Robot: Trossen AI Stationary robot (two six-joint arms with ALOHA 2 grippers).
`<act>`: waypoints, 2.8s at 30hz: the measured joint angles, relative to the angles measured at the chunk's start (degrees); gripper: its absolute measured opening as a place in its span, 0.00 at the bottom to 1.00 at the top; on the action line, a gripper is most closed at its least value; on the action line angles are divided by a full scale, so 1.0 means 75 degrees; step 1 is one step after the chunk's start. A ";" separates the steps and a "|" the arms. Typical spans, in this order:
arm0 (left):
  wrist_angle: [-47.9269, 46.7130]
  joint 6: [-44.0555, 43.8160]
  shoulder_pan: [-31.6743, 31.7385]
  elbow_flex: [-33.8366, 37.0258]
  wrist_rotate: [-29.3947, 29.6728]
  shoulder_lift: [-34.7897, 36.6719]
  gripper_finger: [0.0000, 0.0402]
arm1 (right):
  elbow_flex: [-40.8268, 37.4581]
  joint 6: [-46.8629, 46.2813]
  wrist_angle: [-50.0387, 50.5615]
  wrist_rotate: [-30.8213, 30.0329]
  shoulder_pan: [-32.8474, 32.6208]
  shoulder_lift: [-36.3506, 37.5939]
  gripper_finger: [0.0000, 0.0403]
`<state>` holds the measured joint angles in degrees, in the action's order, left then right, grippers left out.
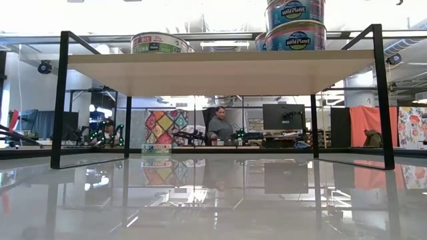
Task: Stack canned seafood by type on shelf
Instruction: Stack the green tuna can on top of the other green tuna can on the shelf
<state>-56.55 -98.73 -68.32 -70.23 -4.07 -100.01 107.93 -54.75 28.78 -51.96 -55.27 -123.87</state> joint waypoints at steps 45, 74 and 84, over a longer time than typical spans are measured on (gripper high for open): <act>0.0406 0.2076 0.0018 0.0717 0.2050 -0.0015 0.14 | -0.0525 0.1117 -0.0444 -0.0038 0.0661 0.0000 0.03; 0.3813 0.4939 0.1777 0.0804 0.3532 -0.0492 0.52 | -0.0528 0.0905 0.0976 0.0847 0.1011 0.0032 0.22; 0.1906 0.3694 0.1091 0.0455 0.4567 -0.0516 0.52 | -0.0857 0.1157 0.0929 0.1282 0.1514 0.0017 0.62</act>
<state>-42.25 -71.02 -60.14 -66.82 30.18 -103.88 101.50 -46.07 35.75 -42.35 -43.91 -123.74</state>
